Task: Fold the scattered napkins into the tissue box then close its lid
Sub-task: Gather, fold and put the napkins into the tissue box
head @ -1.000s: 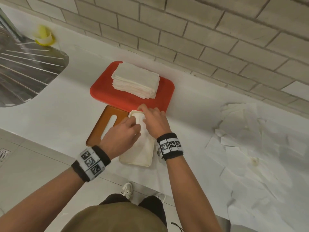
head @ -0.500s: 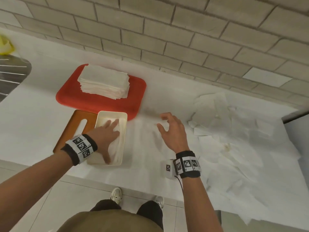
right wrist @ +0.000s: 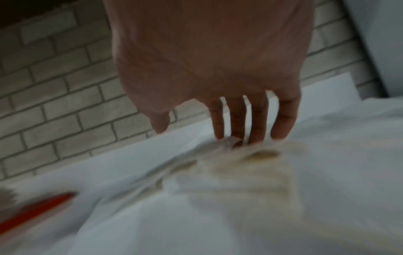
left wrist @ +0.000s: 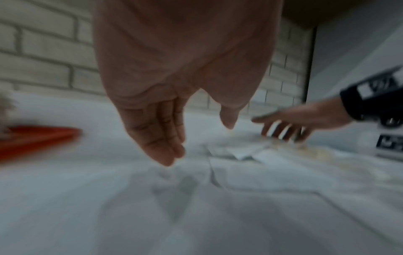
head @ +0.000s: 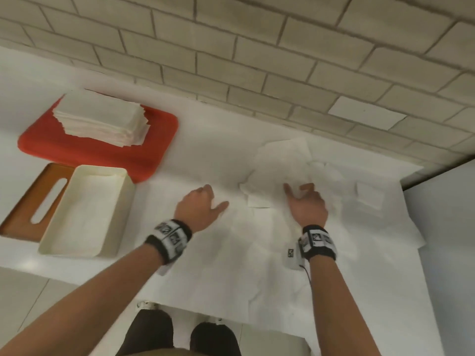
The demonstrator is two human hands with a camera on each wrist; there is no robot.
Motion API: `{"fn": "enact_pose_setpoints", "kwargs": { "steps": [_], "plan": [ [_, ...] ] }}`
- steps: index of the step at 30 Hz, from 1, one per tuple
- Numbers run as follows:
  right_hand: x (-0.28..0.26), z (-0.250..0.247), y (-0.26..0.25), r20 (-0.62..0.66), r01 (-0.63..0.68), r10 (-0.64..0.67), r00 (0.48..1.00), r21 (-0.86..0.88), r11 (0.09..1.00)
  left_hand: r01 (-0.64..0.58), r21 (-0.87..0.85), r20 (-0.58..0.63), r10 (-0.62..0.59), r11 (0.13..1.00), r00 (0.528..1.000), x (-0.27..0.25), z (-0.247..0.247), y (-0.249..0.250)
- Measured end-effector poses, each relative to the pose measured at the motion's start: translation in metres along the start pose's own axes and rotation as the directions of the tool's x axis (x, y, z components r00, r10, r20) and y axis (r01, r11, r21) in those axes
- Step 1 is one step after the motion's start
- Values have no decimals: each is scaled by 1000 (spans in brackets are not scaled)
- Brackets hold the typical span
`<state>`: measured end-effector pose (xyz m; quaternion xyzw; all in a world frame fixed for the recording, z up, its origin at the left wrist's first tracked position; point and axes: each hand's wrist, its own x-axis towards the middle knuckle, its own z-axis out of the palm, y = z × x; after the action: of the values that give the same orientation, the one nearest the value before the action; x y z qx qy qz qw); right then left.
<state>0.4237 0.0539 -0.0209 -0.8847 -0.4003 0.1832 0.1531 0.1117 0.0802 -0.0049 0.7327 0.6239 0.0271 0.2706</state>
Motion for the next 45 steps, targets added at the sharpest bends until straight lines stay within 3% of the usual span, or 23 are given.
{"fn": "enact_pose_setpoints", "kwargs": {
  "steps": [2, 5, 9, 13, 15, 18, 21, 25, 28, 32, 34, 38, 41, 43, 45],
  "plan": [
    [0, 18, -9, 24, -49, 50, 998, -63, 997, 65, 78, 95, -72, 995, 993, 17, 43, 33],
    [9, 36, -18, 2, -42, 42, 999, -30, 999, 102, 144, 101, -117, 984, 988, 28, 83, 62],
    [25, 38, -27, 48, 54, -54, 997, -1, 999, 47, -119, 114, -34, 992, 993, 38, 96, 59],
    [30, 11, -25, 1, 202, -206, 979, 199, 959, 12, -451, -65, -46, 892, 997, 27, 62, 43],
    [25, -14, -22, -50, 307, -308, 950, 325, 894, -47, -510, -202, -67, 859, 977, 14, 30, 38],
    [13, -41, -14, -65, 384, -389, 919, 371, 845, -170, -587, -344, -54, 792, 937, 3, -11, 33],
    [-7, -54, 4, -103, 331, -321, 941, 469, 819, -283, -579, -438, 2, 765, 899, -2, -44, 34],
    [-33, -41, 49, -126, 218, -183, 975, 385, 897, -401, -460, -515, 130, 792, 847, -7, -67, 44],
    [-49, -47, 72, -186, 217, -154, 970, 394, 893, -458, -415, -503, 221, 786, 836, -10, -67, 50],
    [-70, -90, 64, -251, 427, -350, 902, 417, 802, -446, -559, -408, 236, 699, 882, -13, -61, 67],
    [-81, -114, 50, -233, 451, -387, 892, 493, 744, -412, -643, -383, 195, 646, 903, -14, -58, 78],
    [-97, -150, 31, -209, 404, -374, 903, 705, 582, -400, -695, -357, 197, 597, 913, -17, -43, 92],
    [-94, -151, 32, -252, 348, -272, 929, 845, 406, -338, -774, -309, 146, 536, 940, -20, -29, 92],
    [-89, -137, 39, -264, 311, -167, 950, 851, 424, -290, -819, -276, 104, 495, 956, -24, -19, 88],
    [-79, -110, 51, -276, 285, -103, 956, 774, 565, -244, -849, -244, 63, 469, 968, -28, -10, 82]
  ]
}}
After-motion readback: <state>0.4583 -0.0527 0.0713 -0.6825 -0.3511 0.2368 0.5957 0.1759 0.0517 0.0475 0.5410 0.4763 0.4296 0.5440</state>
